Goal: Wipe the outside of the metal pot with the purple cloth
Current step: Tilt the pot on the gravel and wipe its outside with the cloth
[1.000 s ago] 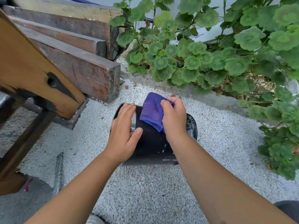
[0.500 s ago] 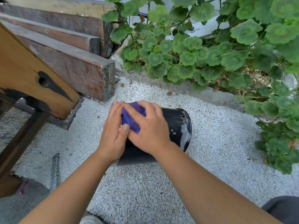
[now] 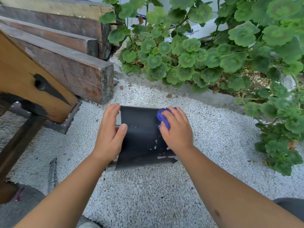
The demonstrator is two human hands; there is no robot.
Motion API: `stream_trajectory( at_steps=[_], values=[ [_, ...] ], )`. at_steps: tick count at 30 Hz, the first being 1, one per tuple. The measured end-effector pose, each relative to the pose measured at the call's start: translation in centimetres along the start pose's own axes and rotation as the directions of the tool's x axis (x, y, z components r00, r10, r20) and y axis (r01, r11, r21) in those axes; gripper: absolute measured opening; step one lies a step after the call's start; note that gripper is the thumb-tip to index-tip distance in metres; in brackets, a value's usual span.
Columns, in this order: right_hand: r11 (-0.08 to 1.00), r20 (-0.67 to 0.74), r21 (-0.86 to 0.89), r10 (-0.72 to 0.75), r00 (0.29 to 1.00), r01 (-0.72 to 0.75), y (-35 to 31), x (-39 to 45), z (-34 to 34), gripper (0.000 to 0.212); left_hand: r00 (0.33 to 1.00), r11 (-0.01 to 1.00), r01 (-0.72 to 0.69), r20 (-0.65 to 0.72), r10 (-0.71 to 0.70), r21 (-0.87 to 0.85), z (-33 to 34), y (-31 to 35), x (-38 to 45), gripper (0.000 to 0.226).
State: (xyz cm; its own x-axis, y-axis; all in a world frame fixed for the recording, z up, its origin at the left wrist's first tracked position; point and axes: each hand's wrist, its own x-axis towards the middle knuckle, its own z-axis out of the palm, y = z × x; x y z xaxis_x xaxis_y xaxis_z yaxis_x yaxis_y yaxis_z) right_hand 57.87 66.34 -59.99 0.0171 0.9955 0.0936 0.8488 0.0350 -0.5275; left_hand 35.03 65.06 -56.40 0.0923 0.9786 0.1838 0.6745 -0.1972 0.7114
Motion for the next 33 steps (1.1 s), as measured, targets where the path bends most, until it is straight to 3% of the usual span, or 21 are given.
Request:
stream_trajectory(
  at_steps=[7,10,13,18,25,30,33],
  values=[
    [0.973,-0.040,0.139,0.191,0.981,-0.184,-1.1,0.3,-0.5,0.041,1.000,0.999,-0.006,-0.030,0.005,-0.046,0.4,0.8,0.3,0.072],
    [0.987,-0.056,0.164,0.013,0.998,-0.004,-5.1,-0.3,-0.1,0.051,0.999,0.998,-0.034,-0.036,0.032,-0.047,0.6,0.8,0.4,0.084],
    [0.966,-0.155,0.165,-0.171,0.973,0.196,-9.2,-0.9,1.1,0.050,0.995,0.994,-0.094,-0.036,0.093,-0.047,0.6,0.9,0.6,0.085],
    [0.944,-0.273,0.098,-0.279,0.921,0.315,-8.7,-1.3,2.6,0.034,0.997,0.996,-0.071,0.010,0.071,0.047,0.4,0.9,0.4,0.091],
    [0.996,-0.124,0.023,-0.081,0.989,0.084,-1.7,-1.6,2.1,0.047,0.999,0.993,0.015,0.029,-0.018,0.116,-0.3,0.4,0.4,0.093],
    [0.996,-0.091,-0.001,0.093,0.991,-0.093,1.2,-1.9,1.8,0.046,1.000,1.000,-0.009,0.013,0.009,-0.024,-0.3,0.5,0.6,0.077],
    [0.994,-0.095,0.005,0.108,0.990,-0.108,1.0,-1.2,1.8,0.047,0.999,0.992,0.039,0.003,-0.039,-0.117,-0.2,0.0,0.6,0.074]
  ],
)
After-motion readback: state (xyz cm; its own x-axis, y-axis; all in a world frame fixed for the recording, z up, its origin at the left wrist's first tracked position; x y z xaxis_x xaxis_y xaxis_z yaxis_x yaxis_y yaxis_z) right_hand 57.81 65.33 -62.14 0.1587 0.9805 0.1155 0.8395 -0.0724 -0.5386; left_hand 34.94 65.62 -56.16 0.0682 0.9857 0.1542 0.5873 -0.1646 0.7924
